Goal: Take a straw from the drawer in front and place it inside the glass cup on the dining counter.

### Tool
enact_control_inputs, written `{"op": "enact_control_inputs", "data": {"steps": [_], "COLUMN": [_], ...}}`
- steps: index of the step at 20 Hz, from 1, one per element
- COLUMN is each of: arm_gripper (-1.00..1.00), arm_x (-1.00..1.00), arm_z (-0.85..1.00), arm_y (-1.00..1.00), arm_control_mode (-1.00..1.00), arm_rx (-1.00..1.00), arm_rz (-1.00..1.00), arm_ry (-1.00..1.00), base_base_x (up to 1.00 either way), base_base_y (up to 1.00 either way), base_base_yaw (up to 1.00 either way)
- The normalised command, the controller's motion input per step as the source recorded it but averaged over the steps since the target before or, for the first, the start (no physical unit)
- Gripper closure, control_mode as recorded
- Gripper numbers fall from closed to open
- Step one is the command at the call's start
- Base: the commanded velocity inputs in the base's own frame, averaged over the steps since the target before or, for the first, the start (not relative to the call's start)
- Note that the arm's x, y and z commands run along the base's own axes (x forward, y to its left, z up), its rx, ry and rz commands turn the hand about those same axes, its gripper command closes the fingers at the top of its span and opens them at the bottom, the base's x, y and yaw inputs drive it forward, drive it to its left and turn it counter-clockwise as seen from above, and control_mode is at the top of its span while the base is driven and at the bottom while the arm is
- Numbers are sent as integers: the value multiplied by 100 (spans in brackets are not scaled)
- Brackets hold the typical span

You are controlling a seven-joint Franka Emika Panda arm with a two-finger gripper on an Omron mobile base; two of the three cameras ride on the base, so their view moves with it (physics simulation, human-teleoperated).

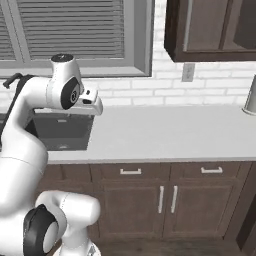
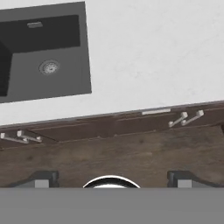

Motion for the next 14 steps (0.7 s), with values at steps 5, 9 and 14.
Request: {"op": "enact_control_inputs", "data": {"steps": [5, 9, 14], "arm_gripper": [-100, -100, -100], "arm_x": [0, 0, 0], "arm_z": [0, 0, 0], "arm_y": [0, 0, 0], "arm_control_mode": [100, 100, 100], "arm_rx": [0, 0, 0], "arm_rz": [0, 0, 0], "arm_ry": [0, 0, 0], "base_base_x": [2, 2, 52], "base_base_y": [96, 87, 38], "base_base_yaw": [-52, -49, -50]}}
